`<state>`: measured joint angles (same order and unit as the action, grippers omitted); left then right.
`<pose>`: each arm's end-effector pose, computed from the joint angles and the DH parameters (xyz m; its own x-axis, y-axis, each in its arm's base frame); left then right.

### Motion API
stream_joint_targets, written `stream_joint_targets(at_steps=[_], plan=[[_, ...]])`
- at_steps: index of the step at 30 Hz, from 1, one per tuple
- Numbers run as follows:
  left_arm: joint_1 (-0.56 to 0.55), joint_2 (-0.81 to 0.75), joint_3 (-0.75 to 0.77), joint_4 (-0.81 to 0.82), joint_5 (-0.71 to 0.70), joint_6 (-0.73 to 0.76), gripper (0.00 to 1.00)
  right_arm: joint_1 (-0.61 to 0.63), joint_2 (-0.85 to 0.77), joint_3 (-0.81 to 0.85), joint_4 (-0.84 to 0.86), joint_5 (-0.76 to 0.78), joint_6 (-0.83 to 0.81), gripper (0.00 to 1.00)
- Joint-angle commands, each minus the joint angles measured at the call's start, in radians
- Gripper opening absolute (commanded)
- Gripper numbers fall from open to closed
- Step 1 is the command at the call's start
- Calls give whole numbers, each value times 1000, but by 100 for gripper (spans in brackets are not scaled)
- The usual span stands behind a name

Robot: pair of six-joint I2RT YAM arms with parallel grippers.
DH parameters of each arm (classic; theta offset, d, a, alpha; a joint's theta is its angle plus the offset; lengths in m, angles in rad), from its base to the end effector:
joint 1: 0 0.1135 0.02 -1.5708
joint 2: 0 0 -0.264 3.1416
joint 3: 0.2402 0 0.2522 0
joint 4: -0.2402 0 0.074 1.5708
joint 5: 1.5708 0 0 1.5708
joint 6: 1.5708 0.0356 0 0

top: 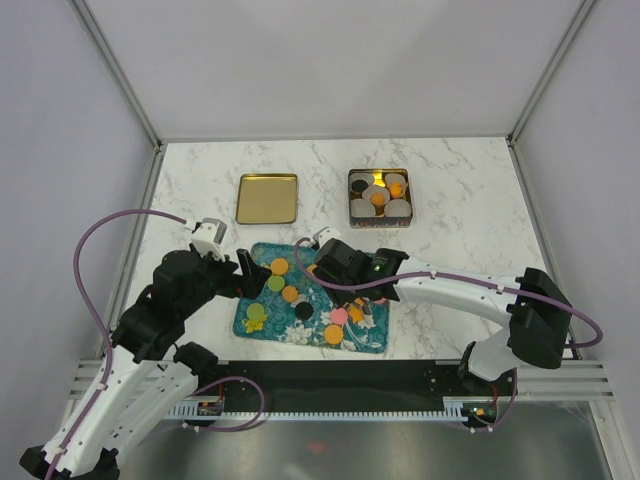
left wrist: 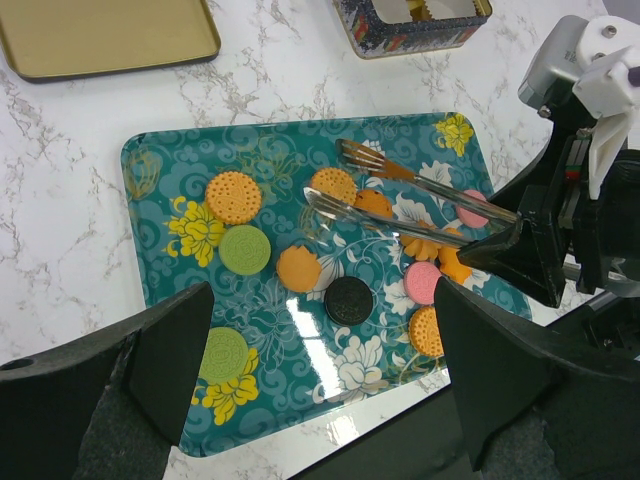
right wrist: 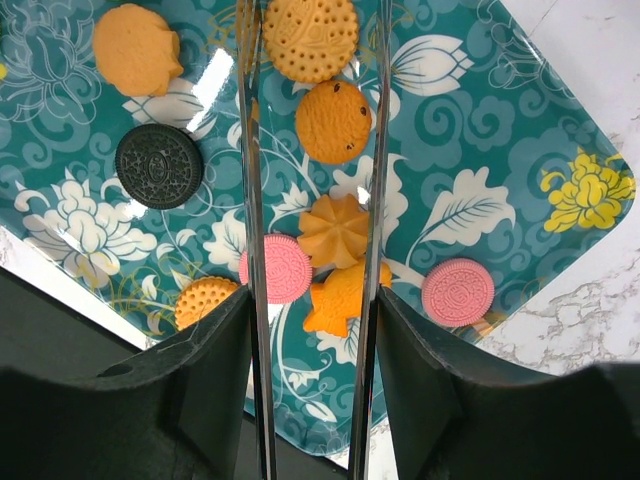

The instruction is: Pack the cookies

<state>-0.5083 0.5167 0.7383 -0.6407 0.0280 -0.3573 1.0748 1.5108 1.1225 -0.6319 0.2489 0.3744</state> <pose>0.1012 -0.0575 0.3117 -0.5110 -0.1155 -0.8518 0.3524 0.8757 -0.3301 0.1554 0.2688 0.2473 -0.6668 -0.4874 -0.5637 -0.5879 0.8089 -0.0041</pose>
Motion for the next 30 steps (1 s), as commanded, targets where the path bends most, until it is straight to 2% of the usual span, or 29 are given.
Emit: stream_joint_targets(at_steps=[1,8,14,20,26,30], plan=[[-6,-1,4,18,-8,17,100,10,12,7,-6,13,12,57],[-7,-1,4,16,-10,17,100,11,6,14,-12,18,11,56],[-7,-6,3,16,-13,17,100,11,2,52,-35,47,-3,38],[-7,-9,3,18,-16,15,100,-25,-18,123,-66,56,-35,33],[-7,-9,4,16,-17,15,100,-142,-60,191,-83,38,-78,32],[-9,-9,4,16,-19,15,100,-300,-77,233,-83,29,-101,33]])
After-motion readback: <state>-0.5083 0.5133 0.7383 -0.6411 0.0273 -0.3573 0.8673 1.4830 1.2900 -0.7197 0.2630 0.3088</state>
